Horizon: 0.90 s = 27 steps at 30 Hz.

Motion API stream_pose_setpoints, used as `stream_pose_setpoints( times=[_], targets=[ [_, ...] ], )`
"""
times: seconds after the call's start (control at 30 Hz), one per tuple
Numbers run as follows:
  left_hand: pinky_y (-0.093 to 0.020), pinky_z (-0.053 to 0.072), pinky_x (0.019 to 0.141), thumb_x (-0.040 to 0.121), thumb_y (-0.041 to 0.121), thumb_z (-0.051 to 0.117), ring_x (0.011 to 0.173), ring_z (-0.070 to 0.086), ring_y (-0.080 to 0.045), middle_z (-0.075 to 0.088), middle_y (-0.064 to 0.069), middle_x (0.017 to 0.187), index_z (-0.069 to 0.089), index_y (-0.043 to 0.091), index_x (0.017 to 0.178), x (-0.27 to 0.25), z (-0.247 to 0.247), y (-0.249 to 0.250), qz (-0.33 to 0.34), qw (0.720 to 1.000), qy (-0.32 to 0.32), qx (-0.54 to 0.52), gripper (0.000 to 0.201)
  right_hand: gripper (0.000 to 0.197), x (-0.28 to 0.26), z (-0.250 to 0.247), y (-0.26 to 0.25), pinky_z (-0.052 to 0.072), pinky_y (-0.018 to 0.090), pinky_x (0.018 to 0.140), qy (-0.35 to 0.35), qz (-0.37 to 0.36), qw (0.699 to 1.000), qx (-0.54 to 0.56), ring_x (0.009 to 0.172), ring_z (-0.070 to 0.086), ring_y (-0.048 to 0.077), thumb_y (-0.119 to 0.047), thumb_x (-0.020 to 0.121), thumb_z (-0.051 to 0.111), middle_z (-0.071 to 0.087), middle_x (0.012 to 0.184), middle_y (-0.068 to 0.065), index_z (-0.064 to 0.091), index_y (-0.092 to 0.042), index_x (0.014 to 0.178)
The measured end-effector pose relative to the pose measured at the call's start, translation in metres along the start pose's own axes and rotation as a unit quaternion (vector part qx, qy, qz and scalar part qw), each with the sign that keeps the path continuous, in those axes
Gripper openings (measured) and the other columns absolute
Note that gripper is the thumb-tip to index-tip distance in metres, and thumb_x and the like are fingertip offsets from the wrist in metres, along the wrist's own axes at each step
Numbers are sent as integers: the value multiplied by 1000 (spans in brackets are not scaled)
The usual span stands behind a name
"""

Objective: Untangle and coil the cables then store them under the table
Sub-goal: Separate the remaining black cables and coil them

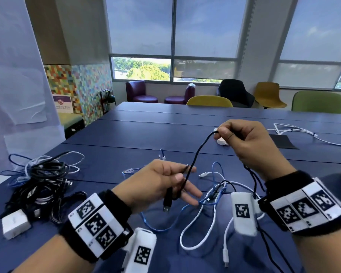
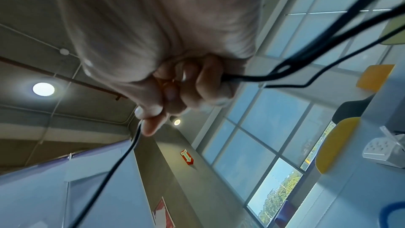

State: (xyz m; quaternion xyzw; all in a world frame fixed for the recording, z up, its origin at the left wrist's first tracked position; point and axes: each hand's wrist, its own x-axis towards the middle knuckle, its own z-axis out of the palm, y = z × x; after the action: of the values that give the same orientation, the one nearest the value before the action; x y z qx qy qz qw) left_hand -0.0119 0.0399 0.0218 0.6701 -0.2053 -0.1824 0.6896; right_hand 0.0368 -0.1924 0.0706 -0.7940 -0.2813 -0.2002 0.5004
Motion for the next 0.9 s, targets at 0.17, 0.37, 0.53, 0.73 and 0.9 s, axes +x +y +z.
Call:
stream_pose_setpoints(
  times=[0.17,0.37,0.53,0.73,0.9],
  targets=[
    [-59,28,97,97,13,45,51,51,-11,70,-18,84,57,4,130,-12,18,-5,69,991,-53,-106,36,24,-5,21,5,32,22,51,19,16,997,-71,49,37,11,-20,97,58,51,58,10,68,-20,75],
    [-62,42,101,98,13,42,45,33,-7,57,-2,64,46,-5,136,-18,29,4,170,945,25,-279,43,26,-29,42,9,40,30,53,-60,53,983,-168,49,37,8,-39,94,54,53,56,1,63,-28,73],
    [-59,48,95,99,12,39,48,51,-11,72,-13,101,43,-6,131,-12,26,14,207,923,172,-277,37,22,-56,60,-6,48,34,63,-169,62,961,-212,52,45,6,-36,96,51,57,60,-16,61,-35,76],
    [-53,46,97,104,12,32,102,68,-38,69,-11,119,40,9,137,-10,20,5,200,940,244,-134,35,34,-72,58,-42,46,39,68,-221,38,942,-251,68,52,18,-42,96,48,56,70,2,56,-14,77],
    [-45,47,95,102,14,42,99,71,-24,74,-6,108,43,21,138,-12,27,-4,181,957,224,-24,37,26,-72,49,-66,37,24,54,-214,-2,952,-217,60,50,15,-35,93,56,57,61,-5,56,-20,71]
  ],
)
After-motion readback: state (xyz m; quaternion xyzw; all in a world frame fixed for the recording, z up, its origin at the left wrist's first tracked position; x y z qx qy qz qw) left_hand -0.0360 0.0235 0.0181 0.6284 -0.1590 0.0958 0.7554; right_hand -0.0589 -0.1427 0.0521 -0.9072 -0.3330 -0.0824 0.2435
